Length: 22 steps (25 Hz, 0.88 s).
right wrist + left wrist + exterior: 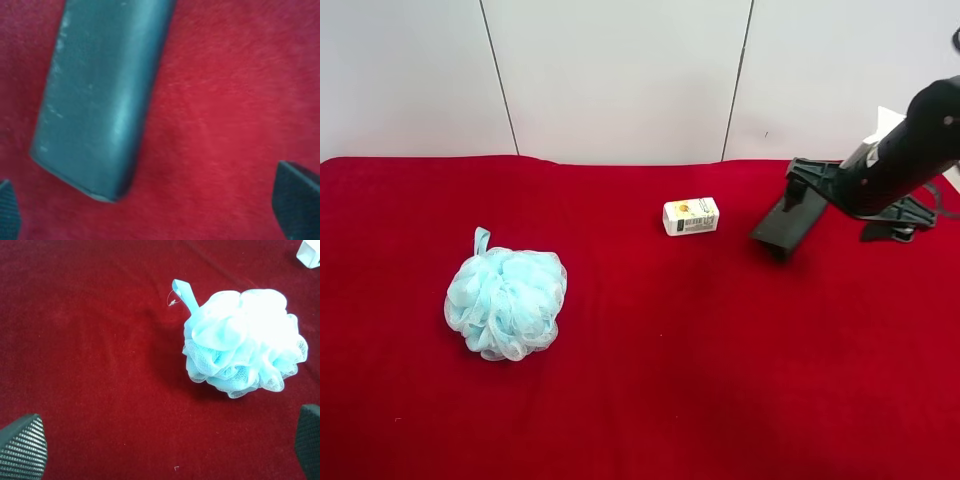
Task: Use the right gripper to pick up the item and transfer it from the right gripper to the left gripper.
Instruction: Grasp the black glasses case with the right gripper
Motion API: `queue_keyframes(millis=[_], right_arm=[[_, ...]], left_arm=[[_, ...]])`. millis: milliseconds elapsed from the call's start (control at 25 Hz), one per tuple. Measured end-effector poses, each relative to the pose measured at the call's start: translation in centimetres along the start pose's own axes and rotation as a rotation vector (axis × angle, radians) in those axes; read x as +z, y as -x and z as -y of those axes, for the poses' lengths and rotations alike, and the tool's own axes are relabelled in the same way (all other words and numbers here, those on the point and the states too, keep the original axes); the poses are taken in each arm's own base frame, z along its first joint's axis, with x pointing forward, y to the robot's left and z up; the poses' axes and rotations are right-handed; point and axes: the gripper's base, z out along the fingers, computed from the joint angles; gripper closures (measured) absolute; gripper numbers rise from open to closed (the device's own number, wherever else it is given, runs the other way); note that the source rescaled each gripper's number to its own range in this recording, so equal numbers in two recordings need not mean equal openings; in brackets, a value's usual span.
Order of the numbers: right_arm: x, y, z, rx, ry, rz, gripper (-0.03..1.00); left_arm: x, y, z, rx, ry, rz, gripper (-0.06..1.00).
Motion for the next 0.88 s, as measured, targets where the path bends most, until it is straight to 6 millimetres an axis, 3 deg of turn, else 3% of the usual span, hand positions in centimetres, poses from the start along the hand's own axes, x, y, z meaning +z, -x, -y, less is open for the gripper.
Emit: queue_keyframes(millis=[400,880], right_arm=[[4.9,-0.9,-0.3,0.051,0.064,0.001,-0.03],[7.5,0.7,-3.0,0.021,0.050,-0.075,-0.03]], left_arm=[[0.0,0.0,0.0,0.000,0.000,0.000,-0.06],[0.0,0.0,0.0,0.000,0.000,0.000,-0.06]])
